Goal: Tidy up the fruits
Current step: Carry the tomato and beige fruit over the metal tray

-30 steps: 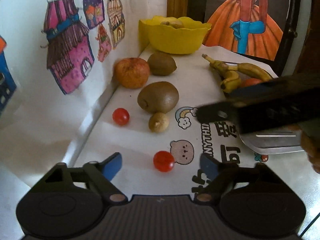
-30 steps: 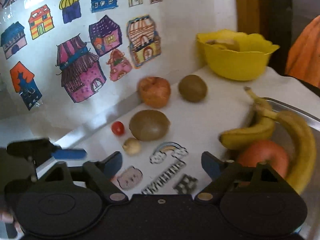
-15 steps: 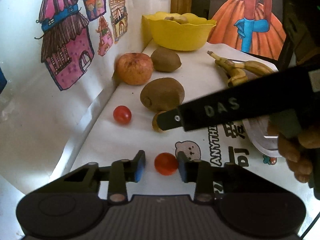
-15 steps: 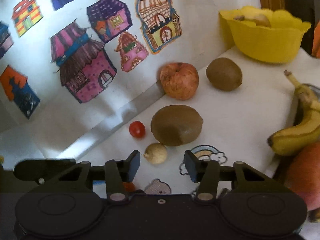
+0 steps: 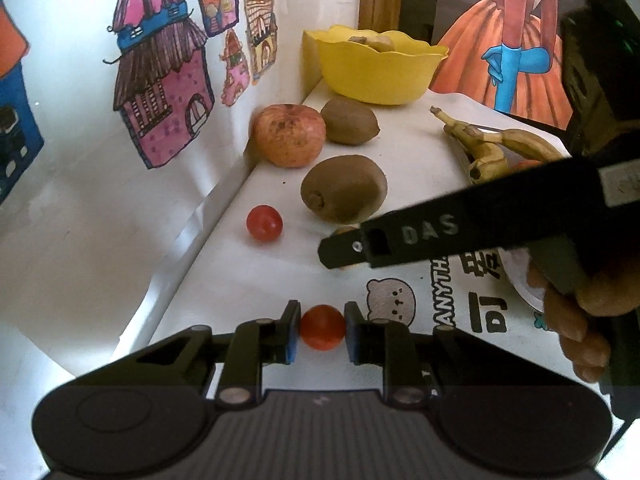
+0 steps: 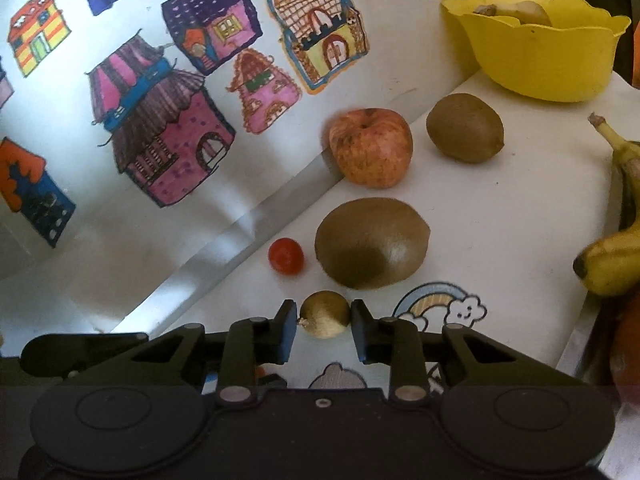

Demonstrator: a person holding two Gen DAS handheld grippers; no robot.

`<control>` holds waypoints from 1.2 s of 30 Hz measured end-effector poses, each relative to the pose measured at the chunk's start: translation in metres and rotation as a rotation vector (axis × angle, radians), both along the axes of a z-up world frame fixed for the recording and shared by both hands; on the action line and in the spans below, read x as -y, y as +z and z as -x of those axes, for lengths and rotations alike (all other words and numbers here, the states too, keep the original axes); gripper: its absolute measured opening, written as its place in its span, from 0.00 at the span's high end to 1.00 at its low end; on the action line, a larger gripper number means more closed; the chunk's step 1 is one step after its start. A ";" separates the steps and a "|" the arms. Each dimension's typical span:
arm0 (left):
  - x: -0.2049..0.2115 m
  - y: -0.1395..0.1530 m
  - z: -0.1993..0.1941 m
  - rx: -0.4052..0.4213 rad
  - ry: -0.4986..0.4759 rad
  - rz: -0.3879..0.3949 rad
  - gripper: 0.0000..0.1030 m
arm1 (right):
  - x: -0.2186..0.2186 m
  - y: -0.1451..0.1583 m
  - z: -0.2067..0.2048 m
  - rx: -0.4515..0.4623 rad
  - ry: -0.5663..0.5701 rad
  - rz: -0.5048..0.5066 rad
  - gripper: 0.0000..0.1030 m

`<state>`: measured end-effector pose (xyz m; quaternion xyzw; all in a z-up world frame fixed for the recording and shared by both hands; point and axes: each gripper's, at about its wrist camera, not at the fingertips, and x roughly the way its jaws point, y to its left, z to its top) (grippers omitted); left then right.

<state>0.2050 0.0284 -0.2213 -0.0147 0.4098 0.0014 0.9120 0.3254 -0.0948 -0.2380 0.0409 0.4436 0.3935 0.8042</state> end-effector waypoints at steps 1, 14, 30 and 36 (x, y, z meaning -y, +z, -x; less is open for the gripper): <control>0.000 0.000 0.001 0.001 0.001 -0.001 0.76 | 0.002 -0.001 0.001 -0.004 0.000 -0.006 0.70; -0.005 0.001 0.002 0.002 0.044 0.053 0.76 | 0.034 0.005 0.025 0.051 -0.036 -0.024 0.70; 0.041 0.015 -0.008 0.035 -0.011 0.101 0.76 | 0.115 0.024 0.073 0.108 -0.202 -0.039 0.70; 0.079 0.025 -0.022 0.050 -0.061 0.134 0.76 | 0.162 0.032 0.080 0.131 -0.302 -0.021 0.70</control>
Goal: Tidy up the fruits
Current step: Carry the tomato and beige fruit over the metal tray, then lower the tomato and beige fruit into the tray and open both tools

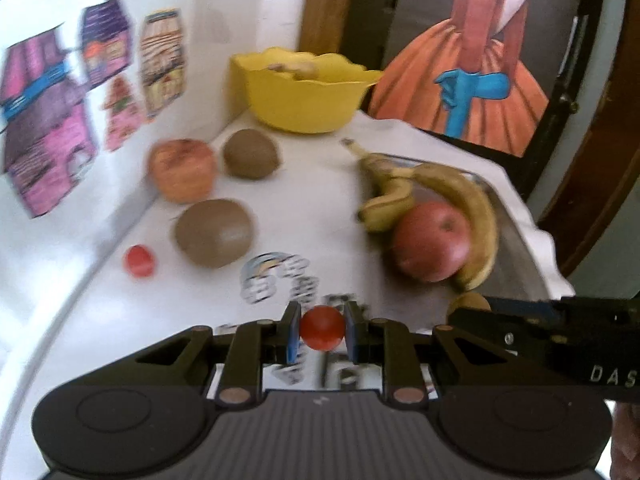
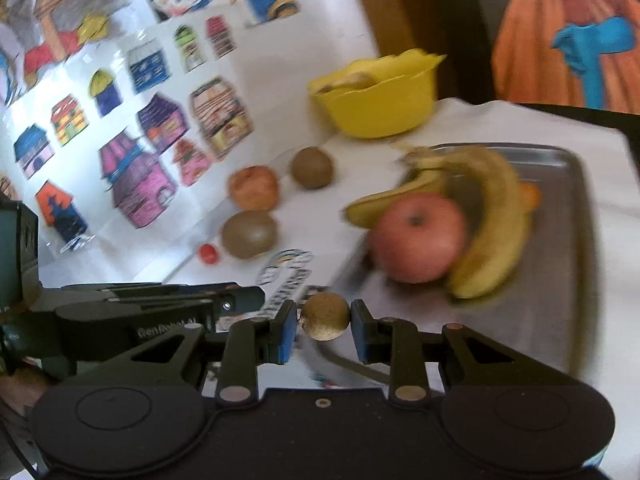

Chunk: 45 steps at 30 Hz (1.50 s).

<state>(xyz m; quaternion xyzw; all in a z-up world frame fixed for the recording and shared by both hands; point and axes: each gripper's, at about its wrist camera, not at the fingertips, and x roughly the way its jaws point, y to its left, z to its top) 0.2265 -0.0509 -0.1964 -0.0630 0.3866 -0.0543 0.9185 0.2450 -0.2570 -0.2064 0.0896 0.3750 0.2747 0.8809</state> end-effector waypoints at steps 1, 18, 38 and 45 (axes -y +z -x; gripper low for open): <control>0.008 0.001 -0.002 0.006 -0.011 0.003 0.76 | 0.009 0.001 0.000 0.002 -0.015 0.004 0.70; 0.090 -0.017 -0.019 -0.020 -0.074 -0.051 0.76 | 0.104 -0.012 -0.005 0.000 -0.142 0.034 0.70; 0.108 -0.025 -0.022 -0.066 -0.019 -0.126 0.76 | 0.103 -0.030 -0.014 -0.037 -0.053 0.015 0.70; 0.106 -0.024 -0.021 -0.066 -0.006 -0.126 0.76 | 0.101 -0.032 -0.015 -0.036 -0.044 0.023 0.70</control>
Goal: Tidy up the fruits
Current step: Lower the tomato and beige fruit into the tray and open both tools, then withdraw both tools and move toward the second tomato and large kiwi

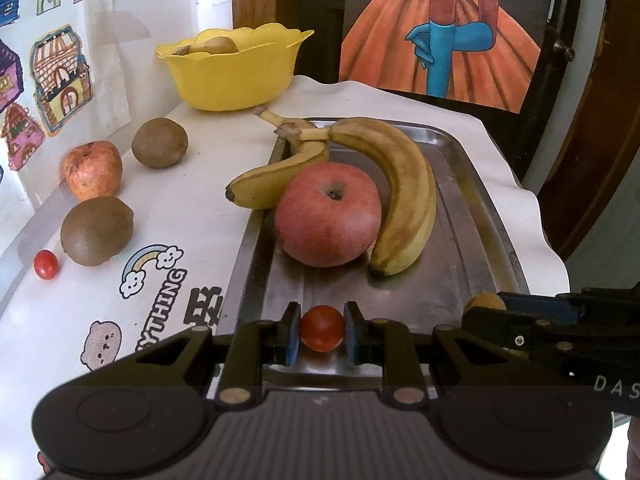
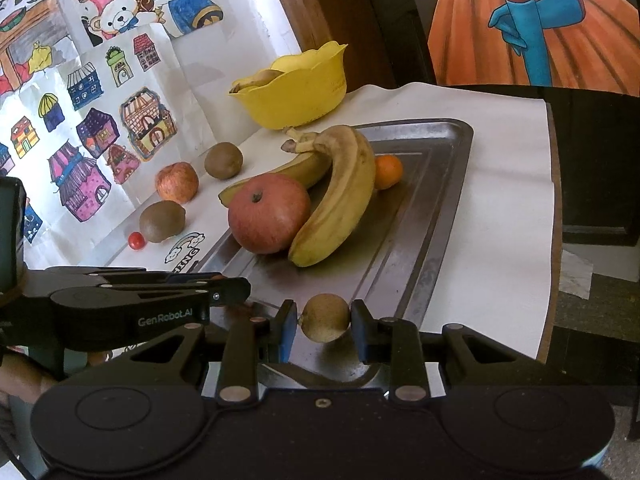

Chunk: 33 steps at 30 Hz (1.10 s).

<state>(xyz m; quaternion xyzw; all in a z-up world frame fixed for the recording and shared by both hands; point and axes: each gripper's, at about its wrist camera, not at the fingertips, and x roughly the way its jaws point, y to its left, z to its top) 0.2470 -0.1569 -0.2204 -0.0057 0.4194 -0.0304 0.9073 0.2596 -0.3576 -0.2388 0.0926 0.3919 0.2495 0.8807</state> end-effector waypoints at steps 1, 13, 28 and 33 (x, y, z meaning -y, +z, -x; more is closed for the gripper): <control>0.000 0.000 0.000 -0.001 0.001 0.001 0.76 | 0.000 0.000 0.000 -0.001 0.000 -0.001 0.69; -0.008 0.004 0.003 0.003 0.019 -0.002 0.56 | -0.004 0.004 0.002 0.023 -0.021 0.022 0.55; -0.045 0.030 0.019 0.111 0.112 0.041 0.02 | -0.015 0.025 0.025 0.073 -0.078 0.064 0.14; -0.078 0.034 0.031 0.134 0.198 0.043 0.00 | -0.036 0.034 0.035 0.057 -0.077 0.084 0.03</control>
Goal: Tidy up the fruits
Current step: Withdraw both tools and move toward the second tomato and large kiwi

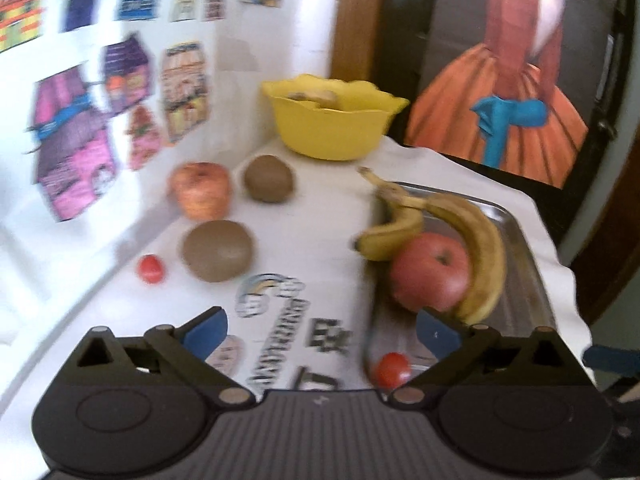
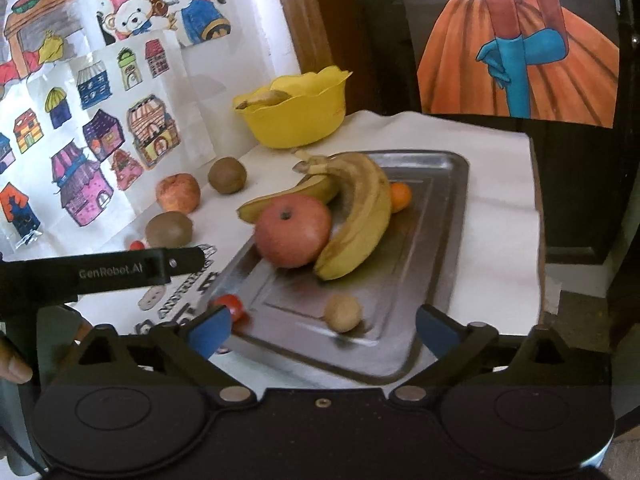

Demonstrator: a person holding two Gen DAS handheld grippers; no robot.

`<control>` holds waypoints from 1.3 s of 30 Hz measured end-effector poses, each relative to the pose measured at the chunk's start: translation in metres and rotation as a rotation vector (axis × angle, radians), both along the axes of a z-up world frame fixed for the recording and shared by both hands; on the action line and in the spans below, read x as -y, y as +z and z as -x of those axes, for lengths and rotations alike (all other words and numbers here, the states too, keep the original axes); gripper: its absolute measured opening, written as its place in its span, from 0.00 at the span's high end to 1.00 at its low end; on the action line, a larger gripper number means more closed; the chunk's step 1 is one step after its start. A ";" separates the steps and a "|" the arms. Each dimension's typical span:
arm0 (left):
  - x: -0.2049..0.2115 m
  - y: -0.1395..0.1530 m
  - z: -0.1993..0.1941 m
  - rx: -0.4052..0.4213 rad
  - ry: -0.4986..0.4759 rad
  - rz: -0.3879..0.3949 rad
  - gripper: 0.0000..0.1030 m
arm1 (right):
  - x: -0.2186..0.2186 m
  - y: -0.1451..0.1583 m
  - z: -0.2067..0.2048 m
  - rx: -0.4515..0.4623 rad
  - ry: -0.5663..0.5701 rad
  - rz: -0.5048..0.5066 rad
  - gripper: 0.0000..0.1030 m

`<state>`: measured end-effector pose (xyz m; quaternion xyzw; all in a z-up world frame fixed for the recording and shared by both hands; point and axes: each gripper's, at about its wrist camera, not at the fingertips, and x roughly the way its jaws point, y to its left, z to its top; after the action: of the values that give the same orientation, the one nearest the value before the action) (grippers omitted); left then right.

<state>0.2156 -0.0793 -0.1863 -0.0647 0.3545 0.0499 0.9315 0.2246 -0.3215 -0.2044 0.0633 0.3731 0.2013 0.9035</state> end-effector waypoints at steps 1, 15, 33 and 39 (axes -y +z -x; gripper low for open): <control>-0.007 0.001 0.003 -0.002 0.014 -0.003 0.00 | -0.005 0.001 0.002 -0.015 -0.003 0.002 0.02; -0.084 -0.003 0.032 -0.096 0.151 -0.048 0.00 | -0.068 0.006 0.020 -0.223 0.011 0.009 0.01; -0.112 -0.004 0.028 -0.125 0.121 -0.038 0.00 | -0.122 0.016 -0.009 -0.220 0.092 0.028 0.01; -0.115 -0.016 0.019 -0.127 0.066 -0.047 0.00 | -0.124 0.030 -0.024 -0.052 0.081 -0.081 0.01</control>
<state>0.1967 0.0361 -0.2023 -0.0513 0.4095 0.0928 0.9061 0.2484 -0.1980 -0.1743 0.0900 0.3902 0.2511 0.8813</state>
